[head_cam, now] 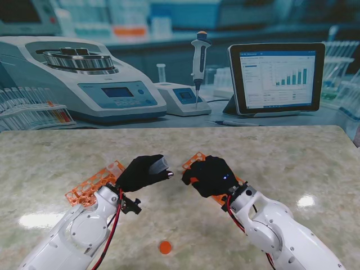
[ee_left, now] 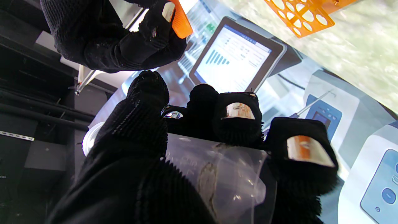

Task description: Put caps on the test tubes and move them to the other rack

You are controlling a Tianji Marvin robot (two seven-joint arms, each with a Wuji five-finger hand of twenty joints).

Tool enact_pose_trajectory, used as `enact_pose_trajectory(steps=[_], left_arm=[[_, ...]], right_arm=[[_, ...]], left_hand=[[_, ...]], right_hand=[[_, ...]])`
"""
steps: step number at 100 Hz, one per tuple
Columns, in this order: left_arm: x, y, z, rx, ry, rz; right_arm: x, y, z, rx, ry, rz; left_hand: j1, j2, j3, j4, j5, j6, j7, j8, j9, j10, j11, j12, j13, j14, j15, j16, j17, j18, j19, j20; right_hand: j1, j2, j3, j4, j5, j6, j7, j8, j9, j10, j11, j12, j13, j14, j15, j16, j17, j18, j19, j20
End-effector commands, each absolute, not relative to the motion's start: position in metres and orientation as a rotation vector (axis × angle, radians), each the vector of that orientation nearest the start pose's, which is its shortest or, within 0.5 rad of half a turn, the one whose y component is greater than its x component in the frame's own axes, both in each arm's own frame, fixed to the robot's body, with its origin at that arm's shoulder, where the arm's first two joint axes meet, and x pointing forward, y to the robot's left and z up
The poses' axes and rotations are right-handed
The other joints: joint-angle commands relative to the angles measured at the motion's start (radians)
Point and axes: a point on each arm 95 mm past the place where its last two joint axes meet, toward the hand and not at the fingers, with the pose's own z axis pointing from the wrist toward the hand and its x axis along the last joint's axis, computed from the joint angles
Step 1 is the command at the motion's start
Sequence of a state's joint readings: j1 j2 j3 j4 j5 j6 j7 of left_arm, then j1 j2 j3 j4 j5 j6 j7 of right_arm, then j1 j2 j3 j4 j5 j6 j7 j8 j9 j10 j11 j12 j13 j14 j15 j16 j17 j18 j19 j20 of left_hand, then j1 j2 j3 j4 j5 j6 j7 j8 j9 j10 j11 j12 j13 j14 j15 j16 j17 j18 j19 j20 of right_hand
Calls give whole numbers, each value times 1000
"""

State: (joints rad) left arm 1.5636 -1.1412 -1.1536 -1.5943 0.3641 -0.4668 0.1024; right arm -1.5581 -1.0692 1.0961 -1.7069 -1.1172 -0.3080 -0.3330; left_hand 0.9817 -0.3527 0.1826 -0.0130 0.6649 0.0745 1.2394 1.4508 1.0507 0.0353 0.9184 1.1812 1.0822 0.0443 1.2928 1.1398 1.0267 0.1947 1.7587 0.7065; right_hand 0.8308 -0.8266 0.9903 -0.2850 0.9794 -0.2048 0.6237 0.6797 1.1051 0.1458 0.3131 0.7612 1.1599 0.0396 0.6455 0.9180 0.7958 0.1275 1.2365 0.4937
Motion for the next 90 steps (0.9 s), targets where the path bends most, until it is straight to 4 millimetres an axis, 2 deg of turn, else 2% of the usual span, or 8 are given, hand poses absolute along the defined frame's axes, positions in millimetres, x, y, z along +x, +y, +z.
enact_pose_trajectory(steps=[1, 37, 59, 63, 78, 80, 82, 90], left_arm=[[379, -55, -299, -1420, 1192, -2428], [379, -56, -299, -1420, 1199, -2430], [378, -57, -300, -1424, 1205, -2432], [378, -57, -300, -1425, 1207, -2433], [379, -59, -301, -1427, 1211, -2435], [379, -59, -301, -1428, 1212, -2435], [379, -59, -301, -1428, 1212, -2436], [379, -60, -301, -1429, 1214, -2437]], right_arm=[[362, 74, -271, 655, 1475, 1974], [363, 69, -261, 663, 1396, 2002], [364, 65, -254, 662, 1346, 2014], [364, 65, -253, 662, 1336, 2017], [365, 64, -248, 661, 1303, 2031], [365, 64, -247, 661, 1298, 2034], [365, 64, -247, 661, 1293, 2037], [366, 64, -245, 662, 1276, 2045]], left_hand=[[29, 44, -3, 18, 29, 21, 78, 53, 26, -49, 8, 17, 49, -45, 1, -6, 48, -57, 127, -18], [29, 44, -2, 18, 29, 21, 78, 53, 26, -49, 8, 17, 49, -45, 1, -6, 48, -57, 126, -18], [29, 44, -2, 18, 29, 21, 78, 53, 26, -49, 8, 17, 49, -45, 1, -6, 47, -57, 126, -18], [30, 44, -2, 18, 29, 21, 78, 53, 26, -49, 8, 17, 49, -45, 1, -6, 47, -57, 125, -18], [29, 45, -2, 18, 29, 21, 78, 53, 25, -48, 8, 17, 48, -44, 0, -7, 46, -55, 121, -19], [29, 45, -2, 18, 29, 21, 78, 53, 25, -49, 8, 17, 48, -44, -1, -7, 46, -54, 120, -20], [29, 45, -2, 18, 29, 21, 78, 53, 25, -48, 8, 17, 48, -44, -1, -7, 46, -54, 120, -20], [30, 44, -2, 18, 29, 21, 78, 53, 25, -49, 8, 17, 48, -44, -2, -7, 46, -51, 115, -21]], right_hand=[[151, 28, 168, 58, 33, 10, 13, 23, 125, -147, 130, 28, 26, 6, 32, 6, 6, 15, 26, -15], [152, 28, 170, 58, 35, 11, 14, 23, 125, -141, 131, 28, 28, 6, 34, 9, 8, 16, 27, -14], [150, 32, 172, 58, 37, 9, 15, 24, 129, -157, 133, 29, 30, 5, 35, 10, 8, 16, 27, -13], [152, 30, 172, 58, 36, 9, 15, 24, 126, -143, 131, 28, 30, 6, 35, 10, 8, 16, 27, -13], [151, 31, 173, 58, 36, 9, 15, 24, 128, -145, 133, 28, 30, 6, 35, 11, 8, 17, 27, -12], [150, 33, 174, 59, 36, 8, 15, 24, 129, -156, 133, 28, 30, 6, 35, 11, 9, 17, 27, -12], [151, 31, 173, 58, 36, 9, 15, 24, 128, -141, 133, 28, 31, 5, 35, 11, 9, 17, 27, -12], [151, 32, 174, 58, 36, 10, 16, 24, 127, -146, 133, 28, 31, 5, 35, 12, 9, 17, 28, -11]])
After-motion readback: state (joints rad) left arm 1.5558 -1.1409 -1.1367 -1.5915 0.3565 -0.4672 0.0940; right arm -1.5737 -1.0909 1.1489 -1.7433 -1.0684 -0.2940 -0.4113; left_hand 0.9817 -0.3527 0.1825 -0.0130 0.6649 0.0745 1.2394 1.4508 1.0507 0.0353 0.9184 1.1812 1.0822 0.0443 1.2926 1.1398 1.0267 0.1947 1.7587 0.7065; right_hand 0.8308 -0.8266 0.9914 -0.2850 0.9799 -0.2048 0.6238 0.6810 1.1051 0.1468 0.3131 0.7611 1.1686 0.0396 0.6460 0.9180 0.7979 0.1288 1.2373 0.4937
